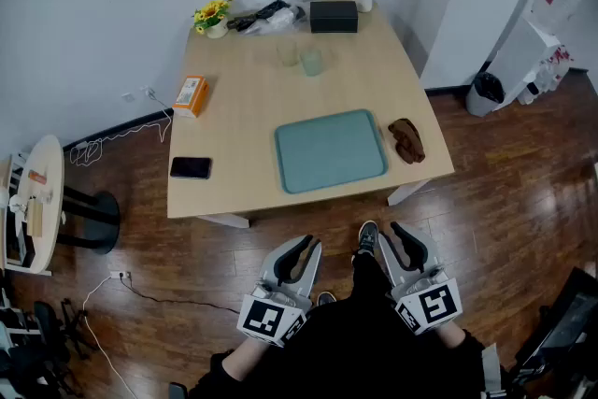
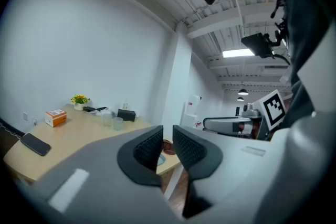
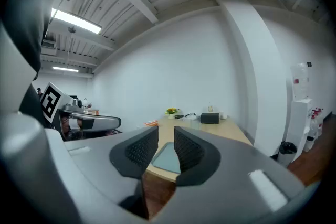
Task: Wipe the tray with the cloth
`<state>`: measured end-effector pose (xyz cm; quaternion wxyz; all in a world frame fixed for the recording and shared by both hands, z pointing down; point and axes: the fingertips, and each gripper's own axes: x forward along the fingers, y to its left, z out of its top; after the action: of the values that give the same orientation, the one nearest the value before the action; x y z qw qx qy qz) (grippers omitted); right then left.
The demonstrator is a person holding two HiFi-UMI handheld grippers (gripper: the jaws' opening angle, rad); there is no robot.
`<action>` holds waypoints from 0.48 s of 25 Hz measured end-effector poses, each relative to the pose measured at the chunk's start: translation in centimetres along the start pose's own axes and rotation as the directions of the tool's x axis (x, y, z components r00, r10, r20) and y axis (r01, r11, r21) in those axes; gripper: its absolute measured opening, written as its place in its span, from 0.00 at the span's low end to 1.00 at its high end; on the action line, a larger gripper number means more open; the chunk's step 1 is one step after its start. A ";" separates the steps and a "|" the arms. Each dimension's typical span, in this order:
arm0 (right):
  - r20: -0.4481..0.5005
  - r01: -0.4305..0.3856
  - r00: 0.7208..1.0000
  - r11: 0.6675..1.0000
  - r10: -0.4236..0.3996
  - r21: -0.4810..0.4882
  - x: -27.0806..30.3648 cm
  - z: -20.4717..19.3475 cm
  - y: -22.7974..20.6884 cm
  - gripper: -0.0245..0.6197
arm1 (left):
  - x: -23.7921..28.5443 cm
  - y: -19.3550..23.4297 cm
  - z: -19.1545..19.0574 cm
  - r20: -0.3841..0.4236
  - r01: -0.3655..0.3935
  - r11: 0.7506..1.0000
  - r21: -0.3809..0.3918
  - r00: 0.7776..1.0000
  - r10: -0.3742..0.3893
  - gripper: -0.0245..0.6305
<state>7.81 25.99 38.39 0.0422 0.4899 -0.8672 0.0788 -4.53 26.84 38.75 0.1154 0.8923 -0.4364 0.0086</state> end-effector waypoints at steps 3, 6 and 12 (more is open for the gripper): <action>0.007 -0.031 0.999 0.999 0.031 0.009 3.6 0.5 -3.6 0.19 | 4.3 1.8 0.6 0.005 -0.036 0.999 0.010 0.999 0.036 0.09; 0.011 -0.065 0.998 0.998 0.065 -0.004 7.5 1.5 -7.8 0.20 | 8.8 3.5 2.0 0.013 -0.082 0.996 0.020 0.997 0.081 0.09; -0.017 -0.086 0.996 0.996 0.086 0.015 13.6 3.5 -16.6 0.24 | 16.1 5.4 5.4 0.021 -0.139 0.989 0.040 0.990 0.138 0.09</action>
<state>15.00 5.50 38.60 0.0429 0.4517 -0.8865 0.0910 0.77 9.99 36.45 0.0919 0.8621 -0.4981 0.0176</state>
